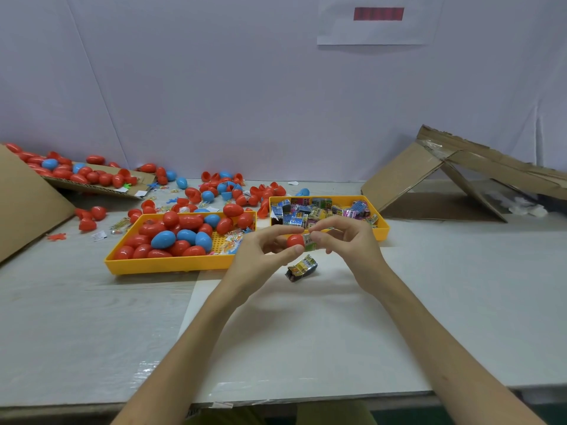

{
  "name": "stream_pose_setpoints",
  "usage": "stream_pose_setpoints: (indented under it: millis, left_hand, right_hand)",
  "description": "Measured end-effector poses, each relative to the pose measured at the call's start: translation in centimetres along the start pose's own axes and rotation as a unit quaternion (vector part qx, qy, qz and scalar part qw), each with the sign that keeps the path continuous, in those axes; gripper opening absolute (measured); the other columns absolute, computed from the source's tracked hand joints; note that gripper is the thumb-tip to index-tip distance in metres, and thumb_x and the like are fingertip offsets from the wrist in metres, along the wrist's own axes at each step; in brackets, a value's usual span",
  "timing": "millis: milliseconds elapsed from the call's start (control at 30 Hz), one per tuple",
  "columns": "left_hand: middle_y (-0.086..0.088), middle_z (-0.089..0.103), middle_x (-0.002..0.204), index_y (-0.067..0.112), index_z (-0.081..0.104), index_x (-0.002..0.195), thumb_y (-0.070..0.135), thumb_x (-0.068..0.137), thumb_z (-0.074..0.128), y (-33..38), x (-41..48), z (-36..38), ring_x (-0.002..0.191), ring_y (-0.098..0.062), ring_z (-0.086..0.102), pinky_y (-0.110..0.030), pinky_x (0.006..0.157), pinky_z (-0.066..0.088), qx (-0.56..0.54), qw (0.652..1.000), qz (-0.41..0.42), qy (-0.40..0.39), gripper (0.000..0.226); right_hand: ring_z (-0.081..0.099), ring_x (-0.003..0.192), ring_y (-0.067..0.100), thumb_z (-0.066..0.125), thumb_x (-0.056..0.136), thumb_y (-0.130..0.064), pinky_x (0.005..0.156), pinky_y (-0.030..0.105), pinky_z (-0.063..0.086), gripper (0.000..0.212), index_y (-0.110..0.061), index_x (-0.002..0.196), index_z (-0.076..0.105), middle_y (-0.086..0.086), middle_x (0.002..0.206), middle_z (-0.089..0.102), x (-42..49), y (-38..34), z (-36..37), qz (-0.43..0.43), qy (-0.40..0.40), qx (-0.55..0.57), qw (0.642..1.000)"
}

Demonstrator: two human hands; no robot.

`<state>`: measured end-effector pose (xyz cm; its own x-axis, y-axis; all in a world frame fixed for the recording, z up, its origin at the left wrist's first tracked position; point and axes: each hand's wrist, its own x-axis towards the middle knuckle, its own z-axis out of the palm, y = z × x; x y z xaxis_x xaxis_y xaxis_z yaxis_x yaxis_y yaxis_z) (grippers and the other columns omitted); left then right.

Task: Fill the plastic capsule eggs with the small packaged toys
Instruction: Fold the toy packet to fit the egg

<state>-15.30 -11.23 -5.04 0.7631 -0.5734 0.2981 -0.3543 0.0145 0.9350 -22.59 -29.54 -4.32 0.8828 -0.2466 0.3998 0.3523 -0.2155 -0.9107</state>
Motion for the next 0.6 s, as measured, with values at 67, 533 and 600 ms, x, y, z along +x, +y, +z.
stream_pose_setpoints:
  millis: [67,533,600]
  left_hand:
    - [0.002,0.076,0.088,0.033,0.075,0.108,0.02,0.087,0.079,0.03,0.01,0.01,0.078,-0.009,0.069,-0.019,0.07,0.054,0.004,1.0,0.0,0.0,0.025]
    - [-0.002,0.072,0.087,0.028,0.076,0.106,0.016,0.087,0.078,0.03,-0.04,-0.1,0.082,-0.021,0.066,-0.025,0.073,0.056,0.018,1.0,0.007,-0.004,0.023]
    - [-0.005,0.071,0.088,0.028,0.075,0.106,0.016,0.087,0.078,0.07,-0.05,-0.1,0.083,-0.024,0.066,-0.027,0.073,0.056,0.022,1.0,0.007,-0.005,0.023]
  right_hand:
    - [0.067,0.075,0.007,0.076,0.087,-0.01,0.059,0.019,0.05,0.019,-0.029,0.083,0.077,-0.005,0.086,0.074,-0.02,-0.05,0.05,-0.002,-0.002,0.0,1.0]
    - [0.066,0.071,0.006,0.076,0.086,-0.008,0.059,0.02,0.05,0.017,-0.025,0.085,0.077,-0.003,0.083,0.074,-0.03,0.08,0.11,-0.01,-0.009,-0.005,1.0]
    - [0.066,0.072,0.007,0.076,0.086,-0.009,0.06,0.02,0.05,0.018,-0.027,0.085,0.077,-0.003,0.083,0.074,-0.02,0.07,0.12,-0.011,-0.011,-0.004,1.0]
